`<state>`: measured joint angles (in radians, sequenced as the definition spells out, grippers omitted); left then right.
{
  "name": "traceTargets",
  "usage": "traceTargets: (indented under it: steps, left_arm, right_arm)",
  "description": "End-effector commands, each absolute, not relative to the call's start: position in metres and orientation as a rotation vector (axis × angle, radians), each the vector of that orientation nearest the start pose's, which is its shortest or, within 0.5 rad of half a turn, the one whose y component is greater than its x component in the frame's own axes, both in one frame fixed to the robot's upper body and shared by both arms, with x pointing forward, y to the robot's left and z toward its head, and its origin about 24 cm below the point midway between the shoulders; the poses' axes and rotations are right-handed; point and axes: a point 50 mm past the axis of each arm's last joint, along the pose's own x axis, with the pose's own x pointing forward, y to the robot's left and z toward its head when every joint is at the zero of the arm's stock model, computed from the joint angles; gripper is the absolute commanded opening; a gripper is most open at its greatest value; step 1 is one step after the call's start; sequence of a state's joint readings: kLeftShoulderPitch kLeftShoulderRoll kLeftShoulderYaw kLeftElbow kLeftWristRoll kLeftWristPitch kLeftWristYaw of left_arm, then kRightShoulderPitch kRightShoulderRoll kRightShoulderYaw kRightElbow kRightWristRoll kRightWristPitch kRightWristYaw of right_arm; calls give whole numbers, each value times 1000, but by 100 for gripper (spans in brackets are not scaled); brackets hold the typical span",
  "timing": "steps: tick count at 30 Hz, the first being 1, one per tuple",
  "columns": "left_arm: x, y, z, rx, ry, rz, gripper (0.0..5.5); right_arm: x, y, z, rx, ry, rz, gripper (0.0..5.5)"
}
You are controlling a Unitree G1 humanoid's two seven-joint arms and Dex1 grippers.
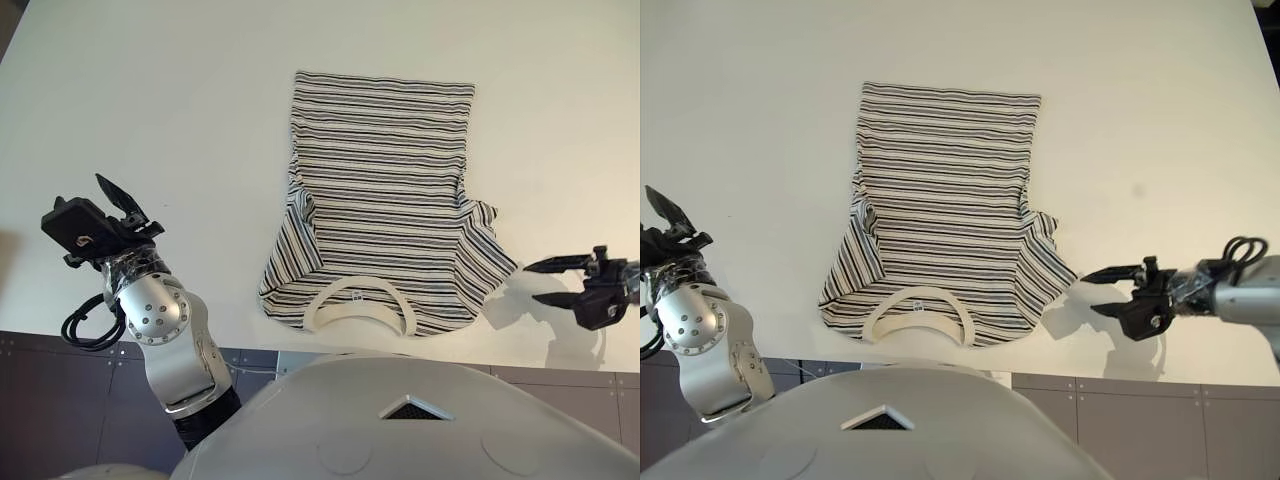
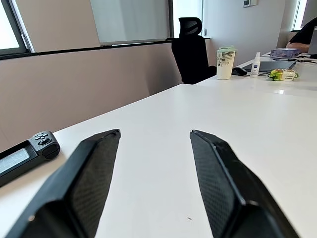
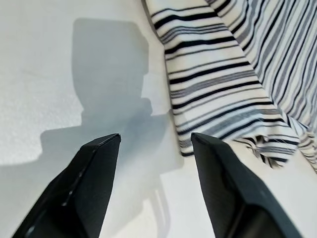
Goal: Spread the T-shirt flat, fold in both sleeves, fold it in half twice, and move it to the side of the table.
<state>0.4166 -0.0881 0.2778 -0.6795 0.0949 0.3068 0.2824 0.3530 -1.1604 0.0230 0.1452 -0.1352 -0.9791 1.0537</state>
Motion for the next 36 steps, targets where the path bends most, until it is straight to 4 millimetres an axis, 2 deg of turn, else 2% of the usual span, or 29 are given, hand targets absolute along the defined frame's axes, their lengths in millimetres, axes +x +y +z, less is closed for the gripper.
traceTargets:
  steps: [1,6,13,18,21,28,33,36]
  left_arm:
    - [159,240,91,159,18,677,261]
    - [167,242,92,169,11,653,261]
    - [166,240,91,165,12,658,261]
    - [161,237,89,160,26,664,261]
    - [159,238,87,160,33,671,261]
    - [159,237,87,159,35,665,265]
    - [159,235,86,154,36,661,265]
    - [160,235,86,153,36,661,265]
  right_arm:
    - [111,-280,46,-1194,249,1544,263]
    - [122,-281,32,-1275,214,1362,263]
    - [146,-293,37,-1358,204,1274,263]
    - [132,-284,40,-1281,157,1357,263]
    - [130,-286,40,-1296,167,1380,263]
    - [135,-294,35,-1349,215,1319,122]
    - [129,-281,32,-1307,169,1363,11]
    - [133,-284,33,-1329,183,1327,11]
